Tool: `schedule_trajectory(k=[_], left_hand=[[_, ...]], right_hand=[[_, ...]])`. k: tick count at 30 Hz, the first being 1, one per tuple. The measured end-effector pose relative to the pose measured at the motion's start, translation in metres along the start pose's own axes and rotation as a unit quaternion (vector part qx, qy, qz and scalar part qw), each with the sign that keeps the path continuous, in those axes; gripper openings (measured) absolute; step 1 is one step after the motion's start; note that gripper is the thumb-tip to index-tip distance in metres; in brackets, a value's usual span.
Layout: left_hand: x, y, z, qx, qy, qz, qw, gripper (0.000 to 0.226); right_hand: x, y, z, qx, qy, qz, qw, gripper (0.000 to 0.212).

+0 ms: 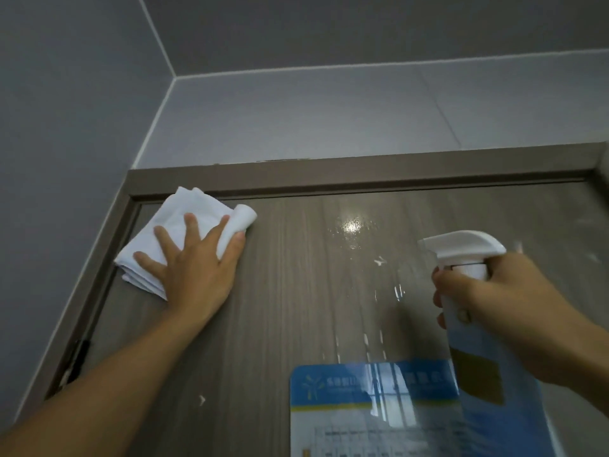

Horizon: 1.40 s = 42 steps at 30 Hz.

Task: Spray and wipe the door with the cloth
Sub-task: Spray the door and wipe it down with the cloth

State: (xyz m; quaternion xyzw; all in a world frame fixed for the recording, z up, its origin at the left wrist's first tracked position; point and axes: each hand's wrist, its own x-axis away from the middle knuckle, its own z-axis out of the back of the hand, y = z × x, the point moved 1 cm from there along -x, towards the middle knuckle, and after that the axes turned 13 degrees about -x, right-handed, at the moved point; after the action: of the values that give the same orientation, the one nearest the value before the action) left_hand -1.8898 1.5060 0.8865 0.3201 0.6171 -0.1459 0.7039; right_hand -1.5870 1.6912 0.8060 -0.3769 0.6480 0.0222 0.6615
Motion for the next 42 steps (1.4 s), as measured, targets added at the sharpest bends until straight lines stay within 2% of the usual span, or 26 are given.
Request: schedule_trajectory(k=[4,9,16,19,23,26,29,31,36,42], left_hand=[[0.01,0.017,-0.004,-0.007,0.01,-0.013,1.0,0.08],[0.013,0.055,0.0,-0.003,-0.006,0.006,1.0,0.079],[0.03,0.152,0.003,-0.012,-0.017,-0.028,0.999,0.071],[0.053,0.197,0.001,-0.022,-0.008,-0.081,0.996,0.074],[0.109,0.243,-0.004,-0.007,0.018,-0.207,0.978,0.068],[0.14,0.251,-0.01,-0.026,0.05,-0.293,0.955,0.059],[0.126,0.236,-0.011,-0.052,0.047,-0.303,0.95,0.058],[0.105,0.218,-0.004,-0.059,0.032,-0.269,0.961,0.061],[0.048,0.137,0.01,-0.075,-0.011,-0.115,0.99,0.069],[0.011,0.033,0.005,-0.034,-0.025,0.108,0.993,0.056]], right_hand=[[0.003,0.006,0.009,0.001,-0.005,-0.032,0.999,0.006],[0.0,0.011,0.023,0.046,0.0,0.018,0.999,0.016],[-0.019,0.012,0.065,0.008,0.011,0.026,1.0,0.013],[-0.026,0.014,0.087,-0.016,0.009,0.032,0.999,0.013],[-0.035,0.017,0.111,-0.047,0.026,0.037,0.998,0.009],[-0.034,0.017,0.116,-0.054,0.026,0.041,0.997,0.008],[-0.03,0.017,0.116,-0.068,0.008,0.027,0.997,0.005],[-0.028,0.017,0.115,-0.07,0.001,0.015,0.997,0.009],[-0.023,0.007,0.106,-0.048,-0.002,0.017,0.999,0.013],[-0.017,-0.001,0.094,-0.039,-0.008,0.017,0.999,0.014]])
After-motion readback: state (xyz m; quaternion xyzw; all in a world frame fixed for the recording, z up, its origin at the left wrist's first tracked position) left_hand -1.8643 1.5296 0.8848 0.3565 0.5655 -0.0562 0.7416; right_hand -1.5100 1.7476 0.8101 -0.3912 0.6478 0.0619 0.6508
